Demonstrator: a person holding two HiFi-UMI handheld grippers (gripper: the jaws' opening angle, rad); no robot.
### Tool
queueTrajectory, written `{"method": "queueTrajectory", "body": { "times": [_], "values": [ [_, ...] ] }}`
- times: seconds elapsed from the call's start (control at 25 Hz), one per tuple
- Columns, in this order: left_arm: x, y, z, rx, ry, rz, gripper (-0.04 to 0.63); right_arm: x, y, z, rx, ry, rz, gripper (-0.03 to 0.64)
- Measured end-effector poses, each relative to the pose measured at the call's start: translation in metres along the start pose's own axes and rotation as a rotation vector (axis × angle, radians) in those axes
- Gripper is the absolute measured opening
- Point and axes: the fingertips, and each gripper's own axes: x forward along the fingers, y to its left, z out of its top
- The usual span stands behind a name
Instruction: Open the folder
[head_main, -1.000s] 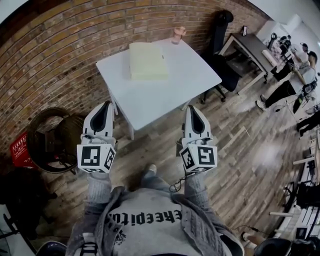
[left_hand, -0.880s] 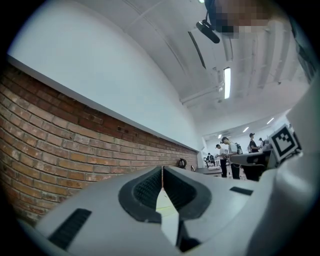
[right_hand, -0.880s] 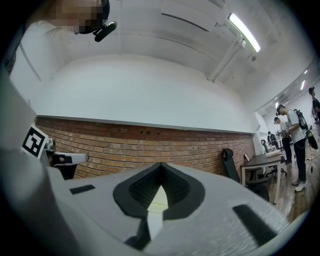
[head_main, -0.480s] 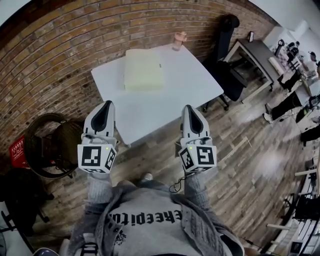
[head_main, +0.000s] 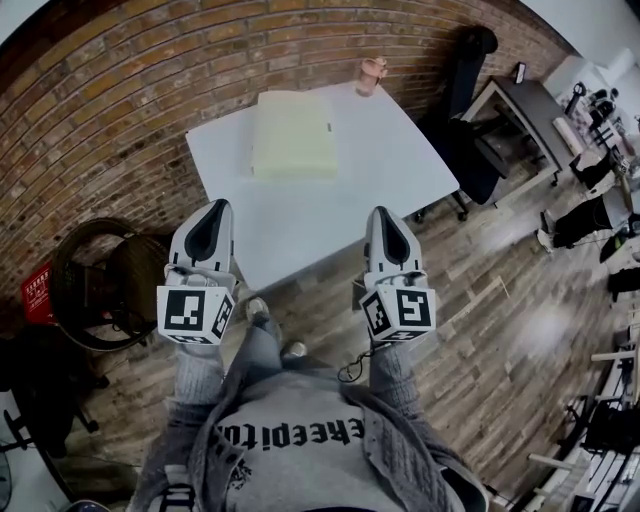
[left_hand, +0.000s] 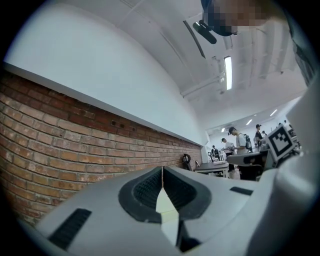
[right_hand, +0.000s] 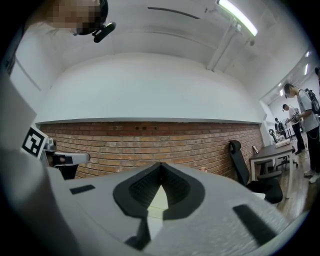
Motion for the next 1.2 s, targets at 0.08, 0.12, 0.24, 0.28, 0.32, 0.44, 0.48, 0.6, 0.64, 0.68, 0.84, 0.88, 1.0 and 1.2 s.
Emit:
{"method": "queueTrajectory", "body": {
  "times": [0.08,0.12,0.24,0.28,0.32,0.44,0.48,0.6,0.64,0.68,0.84,0.88,1.0,1.2],
  "values": [
    [0.006,0.005,-0.004,-0.004,0.005,-0.001,0.011,0.007,0.0,-0.004,0.0,0.004,-0.003,0.003],
    [0.01,0.007,-0.005,-0.006,0.008,-0.003,0.011,0.011,-0.001,-0.005,0.001,0.005,-0.007,0.003],
    [0.025,0.011,-0.005,-0.01,0.019,-0.011,0.011,0.024,-0.006,-0.007,0.001,0.008,-0.017,0.003],
    [0.031,0.014,-0.006,-0.009,0.017,-0.016,0.011,0.029,-0.008,-0.007,0.0,0.009,-0.02,0.003],
    [0.037,0.016,-0.008,-0.008,0.013,-0.022,0.011,0.035,-0.009,-0.008,-0.001,0.009,-0.024,0.003],
    [0.057,0.026,-0.011,-0.009,0.016,-0.034,0.012,0.055,-0.014,-0.009,-0.001,0.008,-0.036,0.004],
    [0.064,0.03,-0.013,-0.008,0.015,-0.038,0.011,0.063,-0.015,-0.01,-0.002,0.008,-0.04,0.003],
    [0.084,0.043,-0.013,-0.015,0.025,-0.041,0.011,0.085,-0.017,-0.013,-0.003,0.008,-0.051,0.004],
    [0.091,0.047,-0.013,-0.018,0.029,-0.041,0.011,0.092,-0.018,-0.014,-0.003,0.008,-0.054,0.003],
    [0.097,0.051,-0.013,-0.018,0.027,-0.044,0.011,0.099,-0.019,-0.015,-0.003,0.008,-0.057,0.003],
    [0.125,0.065,-0.018,-0.016,0.014,-0.061,0.011,0.126,-0.025,-0.017,-0.009,0.01,-0.069,0.003],
    [0.132,0.068,-0.019,-0.018,0.013,-0.064,0.011,0.133,-0.026,-0.018,-0.01,0.011,-0.072,0.004],
    [0.15,0.078,-0.026,-0.017,0.006,-0.076,0.011,0.152,-0.03,-0.023,-0.009,0.017,-0.079,0.003],
    [0.178,0.087,-0.04,-0.014,0.025,-0.102,0.011,0.176,-0.038,-0.038,-0.008,0.049,-0.098,0.003]
  ]
}}
